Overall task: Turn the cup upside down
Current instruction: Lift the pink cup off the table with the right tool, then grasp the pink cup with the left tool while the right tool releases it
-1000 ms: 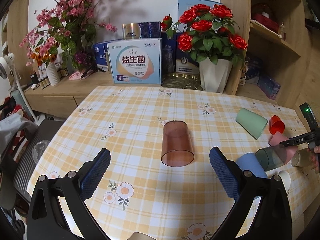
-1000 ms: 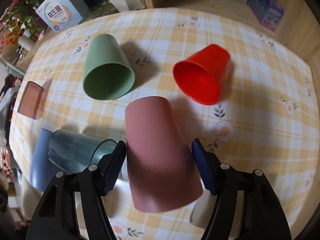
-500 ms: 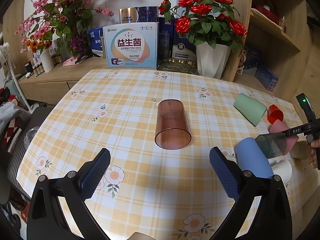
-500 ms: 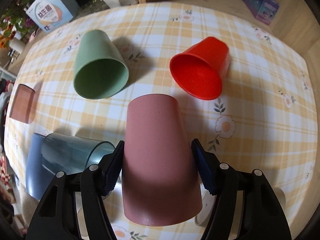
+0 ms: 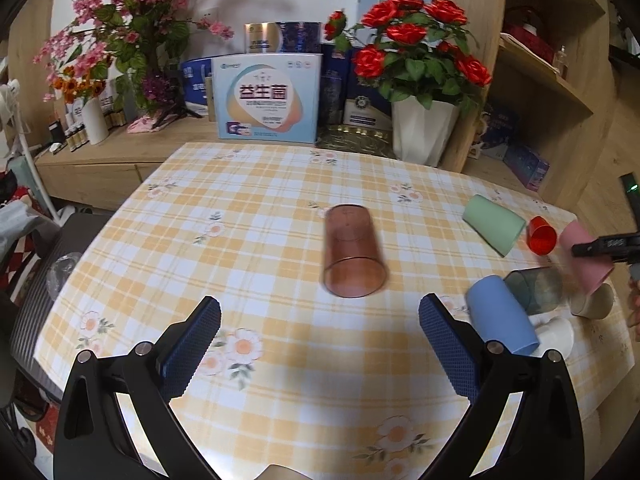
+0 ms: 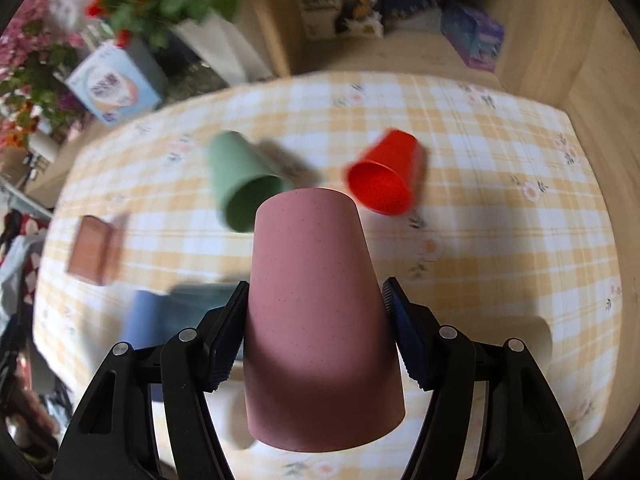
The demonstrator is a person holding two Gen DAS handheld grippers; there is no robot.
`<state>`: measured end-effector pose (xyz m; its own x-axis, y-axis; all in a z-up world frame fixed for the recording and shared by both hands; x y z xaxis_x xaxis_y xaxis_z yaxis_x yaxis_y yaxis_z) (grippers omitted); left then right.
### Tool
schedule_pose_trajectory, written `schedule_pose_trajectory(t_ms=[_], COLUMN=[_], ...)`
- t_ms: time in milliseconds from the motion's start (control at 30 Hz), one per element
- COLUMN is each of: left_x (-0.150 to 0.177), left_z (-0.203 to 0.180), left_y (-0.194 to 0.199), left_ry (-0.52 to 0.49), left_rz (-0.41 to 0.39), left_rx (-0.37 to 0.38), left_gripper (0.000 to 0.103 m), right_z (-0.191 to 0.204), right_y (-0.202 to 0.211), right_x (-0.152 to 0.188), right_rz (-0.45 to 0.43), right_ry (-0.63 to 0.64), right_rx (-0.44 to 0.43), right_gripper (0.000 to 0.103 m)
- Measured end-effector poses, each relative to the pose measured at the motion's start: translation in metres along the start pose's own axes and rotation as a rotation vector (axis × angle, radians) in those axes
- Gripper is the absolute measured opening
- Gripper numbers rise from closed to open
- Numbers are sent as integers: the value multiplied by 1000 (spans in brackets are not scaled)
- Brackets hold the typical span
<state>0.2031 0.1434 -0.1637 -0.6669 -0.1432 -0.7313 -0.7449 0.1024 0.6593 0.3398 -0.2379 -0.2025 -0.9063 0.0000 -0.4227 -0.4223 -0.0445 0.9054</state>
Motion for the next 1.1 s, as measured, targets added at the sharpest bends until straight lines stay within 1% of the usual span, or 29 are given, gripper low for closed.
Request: schedule_pose_trajectory(t_ms=[100, 200, 267, 367, 400, 533, 633, 800, 933, 1100], left_x=[2, 4, 5, 11, 14, 26, 32, 38, 39, 40], left_z=[21, 41, 51, 66, 72, 91, 103, 122, 131, 133], left_y=[10, 21, 28, 40, 44, 54, 58, 59, 55, 50], left_ry=[18, 36, 43, 50, 56, 90, 108, 138, 157, 169], left_rz=[-3, -5, -9, -12, -11, -5, 2, 16, 25, 43], left_rx=[-33, -57, -65, -81, -88, -105, -118, -147, -163, -173], left_gripper=[97, 97, 97, 97, 97, 97, 97, 97, 97, 97], right_z=[34, 80, 122, 175, 193, 244, 272, 289, 290, 292], right_y=[22, 32, 33, 26, 21, -4, -19, -36, -43, -45], right_x=[6, 17, 32, 55, 63, 90, 102, 114, 121, 122], right_rz=[-31, -42, -29, 5, 19, 77, 98, 113, 106, 94], right_ry=[19, 60, 97, 157, 183, 244, 278, 305, 322, 340], right_rx=[-52, -110, -159, -205, -210, -201, -178, -138, -108, -98], right_gripper=[64, 64, 64, 64, 64, 64, 64, 64, 64, 65])
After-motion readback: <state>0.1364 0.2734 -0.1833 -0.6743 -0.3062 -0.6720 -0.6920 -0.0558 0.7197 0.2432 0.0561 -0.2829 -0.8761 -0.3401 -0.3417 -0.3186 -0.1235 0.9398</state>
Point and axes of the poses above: each gripper's, at about its wrist camera, not at the fingertips, and y roughly against the way its jaws point, z to its left, x to its underside, the point moved 5 cm from there along -y, roughly the way its jaws point, and after that the axes turned 10 degrees about x, right-handed, at the moved point
